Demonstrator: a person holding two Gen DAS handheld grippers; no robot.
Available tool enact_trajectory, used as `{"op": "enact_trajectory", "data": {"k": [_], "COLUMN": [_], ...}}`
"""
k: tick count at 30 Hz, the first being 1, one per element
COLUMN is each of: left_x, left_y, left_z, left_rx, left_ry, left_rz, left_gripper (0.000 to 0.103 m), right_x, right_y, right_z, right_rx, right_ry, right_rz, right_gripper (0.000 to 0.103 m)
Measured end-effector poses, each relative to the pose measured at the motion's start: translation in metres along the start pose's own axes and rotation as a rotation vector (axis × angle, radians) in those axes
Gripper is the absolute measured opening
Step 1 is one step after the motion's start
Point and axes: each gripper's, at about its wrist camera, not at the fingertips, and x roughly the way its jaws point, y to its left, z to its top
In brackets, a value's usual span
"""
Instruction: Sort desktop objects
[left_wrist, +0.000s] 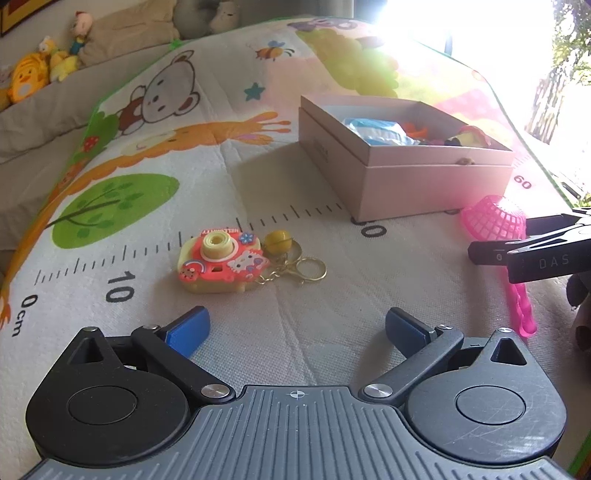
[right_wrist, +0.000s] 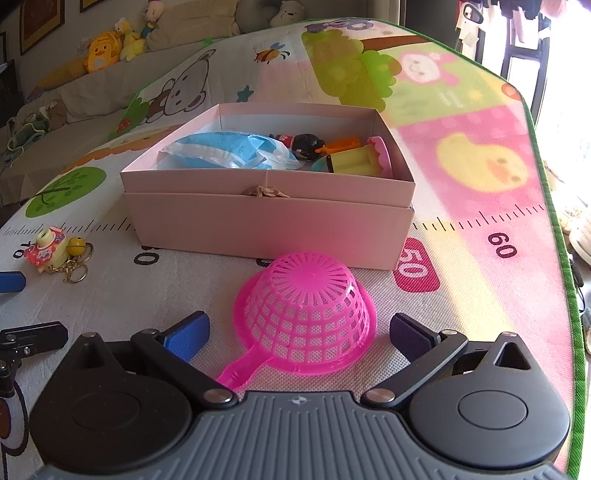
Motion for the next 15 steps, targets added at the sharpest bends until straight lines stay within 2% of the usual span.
{"op": "enact_trajectory", "data": {"k": [15], "left_x": [-0.0002], "left_y": [-0.0005], "left_z": [-0.0017], "left_rx": [-0.003], "left_ry": [-0.011], "left_rz": [0.008], "left_gripper": [0.103], "right_x": [0.0004], "right_y": [0.0048], "right_z": [-0.0004], "right_rx": [0.028], "right_ry": [0.007], "right_rz": [-0.038], "right_gripper": [0.103]}}
